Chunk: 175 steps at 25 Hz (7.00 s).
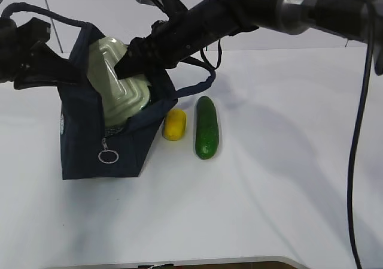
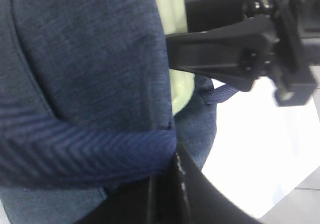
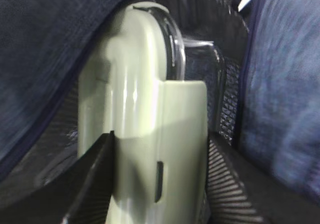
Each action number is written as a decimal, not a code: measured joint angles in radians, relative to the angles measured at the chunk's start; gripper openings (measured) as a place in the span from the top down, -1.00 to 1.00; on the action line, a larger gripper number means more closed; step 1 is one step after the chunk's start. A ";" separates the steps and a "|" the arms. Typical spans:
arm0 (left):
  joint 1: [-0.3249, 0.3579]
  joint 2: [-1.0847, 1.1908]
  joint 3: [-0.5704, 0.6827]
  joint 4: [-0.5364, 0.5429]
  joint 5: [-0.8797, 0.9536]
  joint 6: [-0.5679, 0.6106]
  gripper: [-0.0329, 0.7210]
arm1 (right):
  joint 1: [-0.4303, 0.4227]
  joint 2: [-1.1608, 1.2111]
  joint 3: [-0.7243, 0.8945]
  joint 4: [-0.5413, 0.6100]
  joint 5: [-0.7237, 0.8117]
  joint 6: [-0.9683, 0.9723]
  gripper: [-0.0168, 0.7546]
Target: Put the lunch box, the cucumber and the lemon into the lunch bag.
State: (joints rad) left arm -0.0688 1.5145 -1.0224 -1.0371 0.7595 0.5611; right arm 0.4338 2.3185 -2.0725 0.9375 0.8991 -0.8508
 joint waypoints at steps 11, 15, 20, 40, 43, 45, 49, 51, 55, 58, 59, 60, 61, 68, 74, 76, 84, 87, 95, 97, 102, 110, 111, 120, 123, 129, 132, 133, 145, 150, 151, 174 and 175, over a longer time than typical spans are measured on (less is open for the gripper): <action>0.000 0.000 0.000 -0.002 0.025 0.000 0.92 | 0.068 0.059 -0.011 -0.024 -0.061 0.000 -0.09; 0.000 0.000 0.000 -0.005 0.028 0.000 0.92 | 0.069 0.059 -0.013 -0.018 -0.072 0.000 -0.09; 0.000 0.000 0.000 -0.006 0.029 0.000 0.92 | 0.069 0.059 -0.013 -0.016 -0.071 0.000 -0.11; 0.000 0.000 0.000 0.046 0.011 0.000 0.93 | 0.070 0.059 -0.169 -0.146 0.164 0.056 -0.20; 0.000 0.000 0.000 0.071 -0.001 0.000 0.93 | 0.070 0.059 -0.246 -0.210 0.238 0.100 -0.20; 0.000 0.000 0.000 0.104 -0.005 0.000 0.93 | 0.070 0.059 -0.281 -0.229 0.271 0.117 -0.20; 0.000 0.000 0.000 0.130 -0.009 0.000 0.93 | 0.070 0.036 -0.300 -0.241 0.300 0.128 -0.20; 0.006 0.000 0.000 0.134 -0.009 0.000 0.93 | 0.070 0.014 -0.300 -0.247 0.316 0.128 -0.20; 0.030 0.000 0.000 0.136 -0.009 0.000 0.93 | 0.055 -0.031 -0.302 -0.318 0.337 0.132 -0.20; 0.051 0.000 0.000 0.145 -0.005 0.000 0.93 | 0.040 -0.055 -0.302 -0.401 0.344 0.167 -0.20; 0.055 0.000 0.000 0.150 -0.005 0.000 0.93 | 0.033 -0.062 -0.302 -0.424 0.347 0.182 -0.20; 0.063 0.000 0.000 0.154 -0.003 0.000 0.93 | 0.025 -0.071 -0.302 -0.450 0.348 0.202 -0.20; 0.067 0.000 0.000 0.161 0.001 0.000 0.93 | 0.019 -0.079 -0.302 -0.471 0.348 0.226 -0.20; 0.112 -0.001 0.000 0.173 0.050 0.000 0.93 | -0.013 -0.117 -0.302 -0.660 0.350 0.396 -0.20; 0.149 -0.028 0.000 0.225 0.071 0.000 0.93 | -0.014 -0.118 -0.250 -0.780 0.353 0.535 -0.20; 0.164 -0.049 0.000 0.245 0.071 0.000 0.93 | -0.014 -0.118 -0.218 -0.780 0.353 0.574 -0.20; 0.187 -0.086 0.000 0.270 0.073 0.000 0.93 | -0.014 -0.080 -0.154 -0.851 0.353 0.755 -0.20; 0.187 -0.086 0.000 0.270 0.073 0.000 0.93 | -0.014 -0.048 -0.153 -0.896 0.351 0.866 -0.20; 0.187 -0.086 0.000 0.270 0.074 0.000 0.93 | -0.014 0.006 -0.153 -0.927 0.349 1.042 -0.51; 0.187 -0.086 0.000 0.270 0.076 0.000 0.93 | -0.014 0.008 -0.153 -0.927 0.349 1.091 -0.54; 0.187 -0.086 0.000 0.270 0.076 0.002 0.93 | -0.014 0.060 -0.153 -0.927 0.347 1.146 -0.56; 0.187 -0.086 0.000 0.270 0.076 0.002 0.93 | -0.014 0.071 -0.153 -0.902 0.292 1.167 -0.56; 0.187 -0.086 0.000 0.270 0.076 0.002 0.93 | -0.014 0.071 -0.153 -0.901 0.288 1.167 -0.56; 0.187 -0.086 0.000 0.270 0.076 0.002 0.93 | -0.014 0.081 -0.153 -0.900 0.264 1.170 -0.56; 0.187 -0.086 0.000 0.270 0.076 0.002 0.93 | -0.014 0.095 -0.153 -0.900 0.262 1.170 -0.56; 0.187 -0.086 0.000 0.270 0.076 0.002 0.93 | -0.014 0.125 -0.153 -0.900 0.258 1.174 -0.56; 0.187 -0.086 0.000 0.270 0.076 0.002 0.93 | -0.014 0.127 -0.153 -0.900 0.246 1.174 -0.57; 0.187 -0.086 0.000 0.270 0.076 0.002 0.93 | -0.014 0.127 -0.153 -0.900 0.241 1.174 -0.57; 0.187 -0.086 0.000 0.270 0.076 0.002 0.93 | -0.014 0.147 -0.153 -0.900 0.234 1.175 -0.56; 0.187 -0.086 0.000 0.270 0.076 0.002 0.93 | -0.014 0.148 -0.153 -0.900 0.236 1.175 -0.55; 0.187 -0.086 0.000 0.270 0.076 0.002 0.93 | -0.014 0.148 -0.153 -0.900 0.236 1.175 -0.52; 0.187 -0.086 0.000 0.270 0.076 0.002 0.93 | -0.014 0.148 -0.153 -0.900 0.250 1.175 -0.01; 0.187 -0.086 0.000 0.270 0.076 0.002 0.93 | -0.014 0.148 -0.153 -0.900 0.251 1.175 0.00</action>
State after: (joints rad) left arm 0.1181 1.4289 -1.0227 -0.7672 0.8352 0.5632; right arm 0.4198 2.4668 -2.2251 0.0379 1.1499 0.3247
